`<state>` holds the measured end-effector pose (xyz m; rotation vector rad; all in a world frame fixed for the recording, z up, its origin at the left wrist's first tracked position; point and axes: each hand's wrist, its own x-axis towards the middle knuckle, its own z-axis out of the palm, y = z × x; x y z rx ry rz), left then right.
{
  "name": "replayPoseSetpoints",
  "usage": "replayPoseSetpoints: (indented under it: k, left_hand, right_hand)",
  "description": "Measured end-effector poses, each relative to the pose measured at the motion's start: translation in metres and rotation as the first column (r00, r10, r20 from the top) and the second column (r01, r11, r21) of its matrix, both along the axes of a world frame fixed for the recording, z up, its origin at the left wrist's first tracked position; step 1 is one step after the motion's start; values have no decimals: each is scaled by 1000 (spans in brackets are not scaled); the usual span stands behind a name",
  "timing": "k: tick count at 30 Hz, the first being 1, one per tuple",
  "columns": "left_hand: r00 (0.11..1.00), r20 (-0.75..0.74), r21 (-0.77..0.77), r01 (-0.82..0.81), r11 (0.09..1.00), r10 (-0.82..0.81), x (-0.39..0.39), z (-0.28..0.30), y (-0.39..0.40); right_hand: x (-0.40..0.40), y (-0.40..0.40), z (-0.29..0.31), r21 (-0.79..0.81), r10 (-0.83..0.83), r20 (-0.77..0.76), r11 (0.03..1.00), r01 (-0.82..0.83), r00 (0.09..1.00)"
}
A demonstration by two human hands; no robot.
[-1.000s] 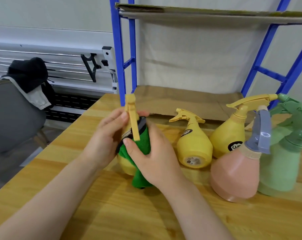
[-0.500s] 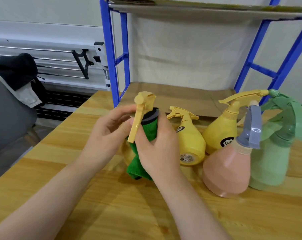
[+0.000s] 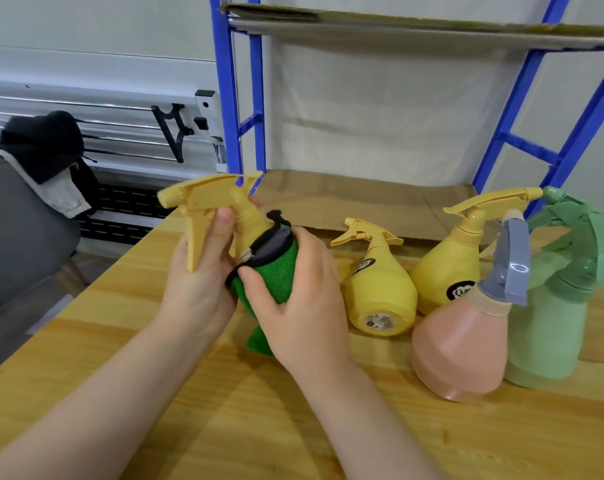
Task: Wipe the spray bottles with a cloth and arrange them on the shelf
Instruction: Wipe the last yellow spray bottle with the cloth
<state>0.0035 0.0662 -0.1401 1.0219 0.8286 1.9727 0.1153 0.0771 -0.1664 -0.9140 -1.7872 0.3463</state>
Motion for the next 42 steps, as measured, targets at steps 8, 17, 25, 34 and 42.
replayPoseSetpoints:
  k: [8,17,25,34,42]
  left_hand:
    - [965,246,-95,-67,993,89,-10,8,5]
    - [891,439,-157,-55,986,119,-19,6,12]
    - [996,81,-146,-32,989,44,-23,9,9]
    - [944,-216,-210,203,956,-248,-13,-4,-3]
    - [953,-210,-221,171,960,-218,-8,2,-5]
  right_hand:
    - [2,-2,-4,-144,153,0,978,-152,988]
    - [5,-2,-5,-304,258,-24,919,-253,966]
    - [11,1,4,-304,318,-17,901,-308,948]
    - [14,-2,14,-318,348,-131,872,-372,928]
    - [6,-4,14,-294,280,-237,892,-344,930]
